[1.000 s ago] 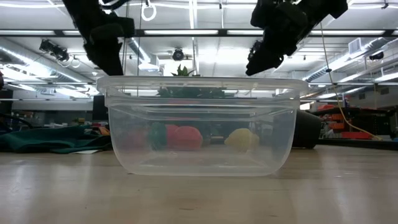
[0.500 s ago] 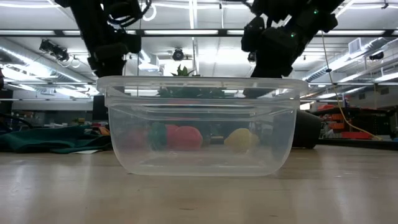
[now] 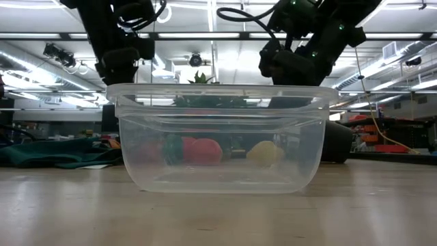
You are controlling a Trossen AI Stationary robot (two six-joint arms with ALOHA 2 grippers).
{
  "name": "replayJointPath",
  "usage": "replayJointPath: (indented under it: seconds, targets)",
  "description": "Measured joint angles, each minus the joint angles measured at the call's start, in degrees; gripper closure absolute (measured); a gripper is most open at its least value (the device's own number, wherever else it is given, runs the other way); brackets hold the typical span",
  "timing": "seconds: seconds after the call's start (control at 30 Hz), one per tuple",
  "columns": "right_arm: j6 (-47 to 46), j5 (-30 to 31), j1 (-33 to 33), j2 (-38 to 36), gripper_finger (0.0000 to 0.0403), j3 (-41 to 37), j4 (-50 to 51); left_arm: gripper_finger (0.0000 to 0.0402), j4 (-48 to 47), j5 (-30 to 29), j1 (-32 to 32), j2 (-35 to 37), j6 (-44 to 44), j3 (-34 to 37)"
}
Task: Pick and placing Produce into tupperware
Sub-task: Put the yellow lemon into the transparent bin
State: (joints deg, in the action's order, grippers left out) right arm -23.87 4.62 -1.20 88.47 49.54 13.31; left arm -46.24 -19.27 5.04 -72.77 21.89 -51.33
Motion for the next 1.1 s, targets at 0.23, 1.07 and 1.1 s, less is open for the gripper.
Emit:
replayJointPath:
  seconds: [0.23,1.07,1.1]
  targets:
    - [-5.0,-0.3,-1.0,0.1,0.0141,0.0,-0.8,0.0200,0.1,0.0,0.0,0.0,0.0,0.0]
    - [-12.0,0.9,-1.3,1.0,0.0129,-0.2,0.1,0.0195,0.2,0.0,0.0,0.0,3.1,0.0]
    - [-12.3,0.9,-1.3,1.7,0.0129,-0.2,0.1,0.0195,0.1,0.0,0.0,0.0,3.1,0.0]
